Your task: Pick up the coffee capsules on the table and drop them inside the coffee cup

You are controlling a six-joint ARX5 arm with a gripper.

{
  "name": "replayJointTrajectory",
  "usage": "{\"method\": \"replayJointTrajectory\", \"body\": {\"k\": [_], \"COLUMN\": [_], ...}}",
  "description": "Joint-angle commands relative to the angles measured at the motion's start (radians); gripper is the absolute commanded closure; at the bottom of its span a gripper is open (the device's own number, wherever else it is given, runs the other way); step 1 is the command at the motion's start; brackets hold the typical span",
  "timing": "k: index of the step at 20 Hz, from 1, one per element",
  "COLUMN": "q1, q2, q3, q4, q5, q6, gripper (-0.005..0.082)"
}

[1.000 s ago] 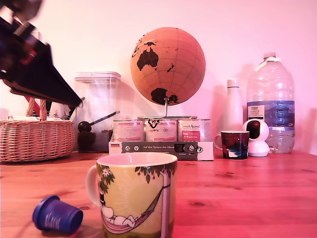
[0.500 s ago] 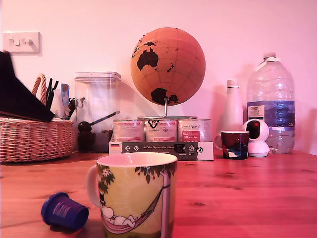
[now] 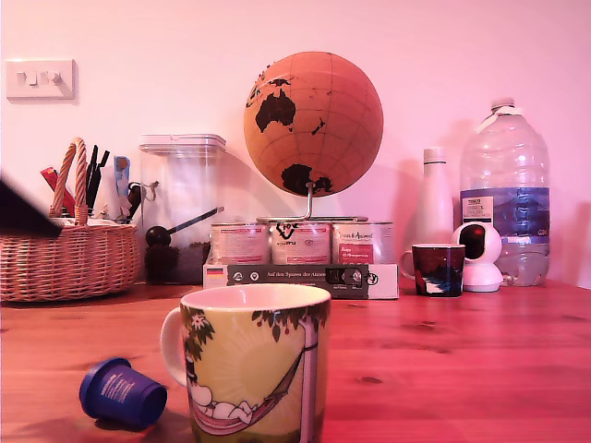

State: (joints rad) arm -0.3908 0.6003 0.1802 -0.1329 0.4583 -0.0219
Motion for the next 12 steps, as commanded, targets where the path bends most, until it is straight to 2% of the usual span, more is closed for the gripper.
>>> {"method": "replayJointTrajectory", "body": {"k": [1,6,12], "q1": [-0.019,-0.066,-0.084], "q2": [-0.019,-0.066,-0.065], "q3": [-0.036,-0.070,-0.070], "q4": [-0.006,-0.054,-0.079], "q5": [-0.014,-0.077,-0.039], "q6": [-0.019,-0.034,-0.035], "gripper": [0.0791,0.0791,0.0791]}}
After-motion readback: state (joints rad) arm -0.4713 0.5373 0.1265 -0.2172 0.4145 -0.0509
